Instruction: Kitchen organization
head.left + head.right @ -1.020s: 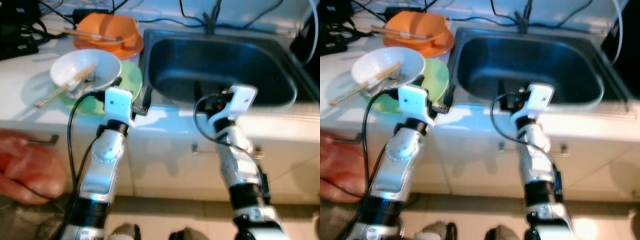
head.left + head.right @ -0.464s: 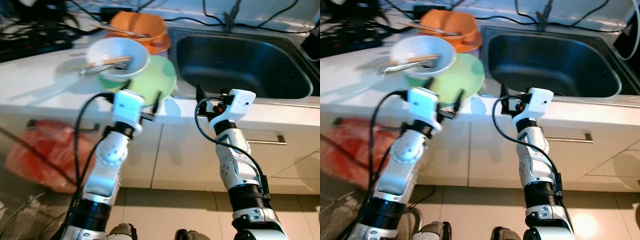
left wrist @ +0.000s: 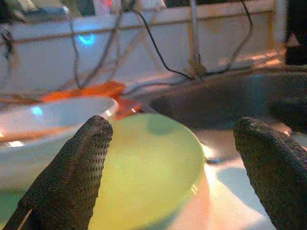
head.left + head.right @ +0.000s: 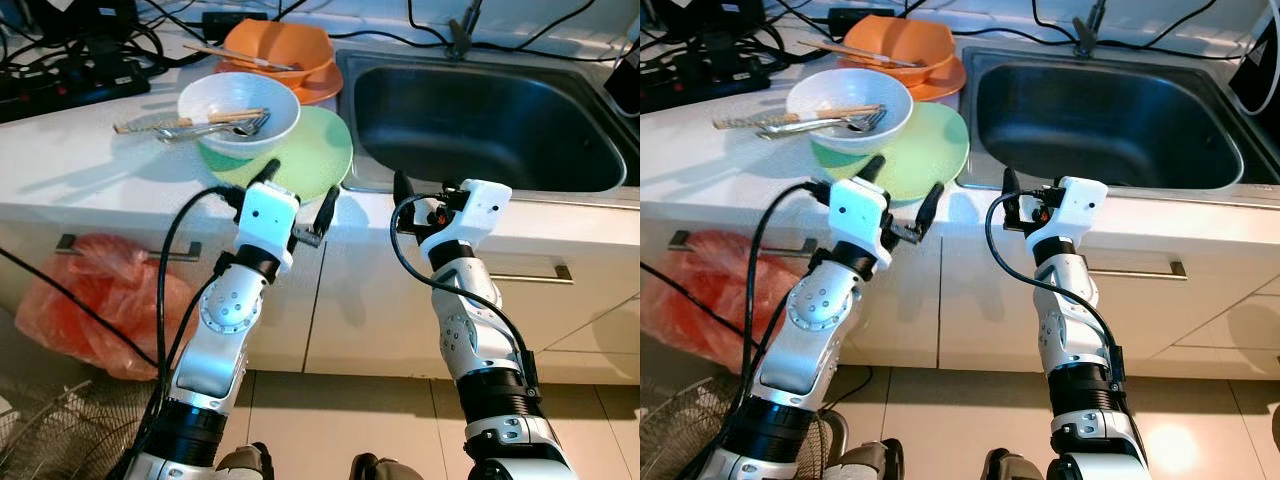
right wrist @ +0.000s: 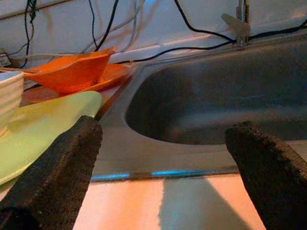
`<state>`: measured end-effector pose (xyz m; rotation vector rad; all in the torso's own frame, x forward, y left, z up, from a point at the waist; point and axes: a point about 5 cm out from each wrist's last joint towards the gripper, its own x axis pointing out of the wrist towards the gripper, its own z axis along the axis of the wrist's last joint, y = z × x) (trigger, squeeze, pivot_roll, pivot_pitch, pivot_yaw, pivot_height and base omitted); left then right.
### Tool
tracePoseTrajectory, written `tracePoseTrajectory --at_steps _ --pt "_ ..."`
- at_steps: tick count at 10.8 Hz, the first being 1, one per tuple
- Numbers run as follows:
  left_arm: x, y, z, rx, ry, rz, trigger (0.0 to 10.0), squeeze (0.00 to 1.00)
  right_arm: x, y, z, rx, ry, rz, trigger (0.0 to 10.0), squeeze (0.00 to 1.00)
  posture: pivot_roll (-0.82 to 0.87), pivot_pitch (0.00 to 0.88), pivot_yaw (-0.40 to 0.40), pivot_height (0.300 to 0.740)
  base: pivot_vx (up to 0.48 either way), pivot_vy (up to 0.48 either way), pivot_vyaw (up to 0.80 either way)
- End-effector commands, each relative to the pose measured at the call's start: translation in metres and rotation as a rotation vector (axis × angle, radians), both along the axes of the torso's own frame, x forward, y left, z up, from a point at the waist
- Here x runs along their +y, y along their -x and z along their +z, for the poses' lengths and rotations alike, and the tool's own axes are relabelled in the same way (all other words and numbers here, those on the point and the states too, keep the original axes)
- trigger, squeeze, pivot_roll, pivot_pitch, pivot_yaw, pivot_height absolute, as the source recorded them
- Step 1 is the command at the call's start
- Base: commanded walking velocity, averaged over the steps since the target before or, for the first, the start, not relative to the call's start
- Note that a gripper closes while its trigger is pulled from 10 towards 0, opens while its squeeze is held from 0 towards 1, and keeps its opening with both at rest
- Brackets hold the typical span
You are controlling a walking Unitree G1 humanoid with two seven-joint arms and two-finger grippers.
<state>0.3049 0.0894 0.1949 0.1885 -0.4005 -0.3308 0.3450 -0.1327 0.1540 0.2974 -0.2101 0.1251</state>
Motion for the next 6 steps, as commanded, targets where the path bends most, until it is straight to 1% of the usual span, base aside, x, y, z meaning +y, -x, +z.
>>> tracePoseTrajectory --at_steps 1,2,3,4,5,6 --pt "-0.002 0.002 0.022 -0.109 0.008 0.022 10.0 0.00 -0.007 0.000 -0.003 0.015 -0.001 -0.024 10.0 0.00 0.10 0.139 -0.059 0.740 0.000 0.000 0.00" --pt "0.009 0.002 0.045 -0.215 0.057 0.111 10.0 0.00 -0.007 0.000 -0.004 0.016 0.000 -0.024 10.0 0.00 0.10 0.138 -0.061 0.740 0.000 0.000 0.00" --pt "0.018 0.003 0.057 -0.276 0.092 0.159 10.0 0.00 -0.006 0.000 -0.004 0.016 -0.001 -0.024 10.0 0.00 0.10 0.139 -0.062 0.740 0.000 0.000 0.00" --pt "0.028 0.007 0.063 -0.298 0.149 0.176 10.0 0.00 -0.006 0.000 -0.004 0.016 -0.002 -0.024 10.0 0.00 0.10 0.139 -0.064 0.740 0.000 0.000 0.00" --pt "0.044 0.014 0.057 -0.285 0.226 0.207 10.0 0.00 -0.007 0.000 -0.005 0.016 -0.003 -0.024 10.0 0.00 0.11 0.140 -0.064 0.740 0.000 0.000 0.00" --pt "0.051 0.017 0.052 -0.270 0.239 0.234 10.0 0.00 -0.007 0.000 -0.006 0.015 -0.004 -0.024 10.0 0.00 0.11 0.140 -0.065 0.740 0.000 0.000 0.00"
